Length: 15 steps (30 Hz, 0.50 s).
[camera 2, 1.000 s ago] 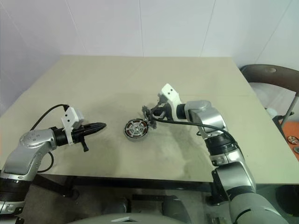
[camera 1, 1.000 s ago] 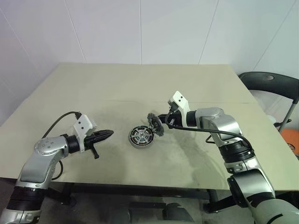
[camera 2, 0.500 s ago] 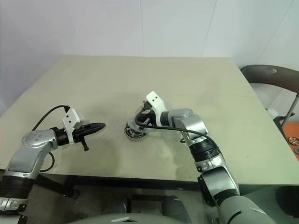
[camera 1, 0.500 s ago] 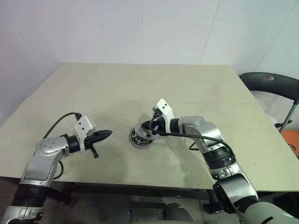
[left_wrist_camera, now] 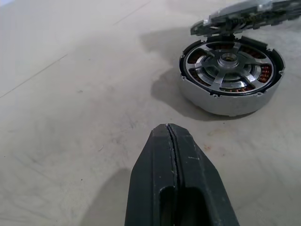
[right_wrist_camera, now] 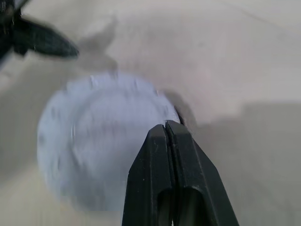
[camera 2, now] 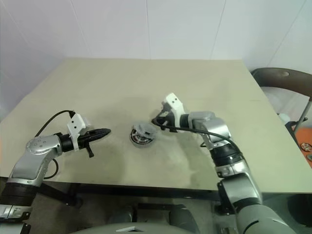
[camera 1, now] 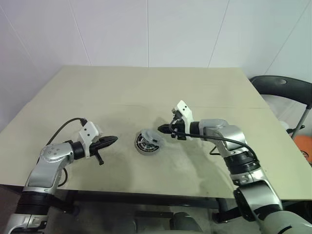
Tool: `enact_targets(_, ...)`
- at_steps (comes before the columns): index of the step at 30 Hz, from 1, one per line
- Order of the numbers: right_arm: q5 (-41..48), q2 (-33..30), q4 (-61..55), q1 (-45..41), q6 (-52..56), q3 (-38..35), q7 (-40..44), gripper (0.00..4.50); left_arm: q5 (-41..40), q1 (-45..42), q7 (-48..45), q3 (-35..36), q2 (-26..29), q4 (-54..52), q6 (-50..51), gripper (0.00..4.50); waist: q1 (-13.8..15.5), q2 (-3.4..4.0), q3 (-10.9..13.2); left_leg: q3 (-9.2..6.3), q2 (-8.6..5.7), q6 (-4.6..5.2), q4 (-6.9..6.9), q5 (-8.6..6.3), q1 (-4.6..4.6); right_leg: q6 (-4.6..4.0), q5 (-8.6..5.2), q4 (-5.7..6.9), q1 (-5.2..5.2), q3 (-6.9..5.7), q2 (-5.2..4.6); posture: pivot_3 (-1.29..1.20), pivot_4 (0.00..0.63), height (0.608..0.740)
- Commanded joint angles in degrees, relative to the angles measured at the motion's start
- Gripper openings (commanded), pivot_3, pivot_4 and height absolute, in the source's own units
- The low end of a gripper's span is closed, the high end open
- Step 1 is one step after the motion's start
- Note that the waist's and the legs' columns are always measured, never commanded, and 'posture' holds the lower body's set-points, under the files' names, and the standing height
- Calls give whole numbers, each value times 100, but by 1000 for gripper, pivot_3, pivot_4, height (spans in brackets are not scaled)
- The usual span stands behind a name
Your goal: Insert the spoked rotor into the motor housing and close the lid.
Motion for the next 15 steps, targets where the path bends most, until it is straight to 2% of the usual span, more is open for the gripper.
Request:
enact_targets(1, -6, -109, -271, 50, -49, 229, 202, 41, 17, -136, 31, 46, 19, -95, -113, 0, -14, 0, 0, 0, 0, 0, 0, 0, -1, 0, 0, 0, 0, 0, 0, 0, 0, 740)
enact_targets(11, -74, 483, -58, 69, -73, 319, -310, 41, 31, -170, 91, 12, 19, -189, -21, 0, -13, 0, 0, 2, 2, 0, 1, 0, 0, 1, 1, 3, -1, 1, 1, 0, 0, 740)
enact_targets(15, -62, 509, -91, 127, -59, 352, -312, 41, 39, -176, 106, 15, 47, -194, -9, 0, -3, 0, 0, 2, 2, 0, 1, 0, 0, 1, 2, 3, -1, 0, 1, 0, 0, 740)
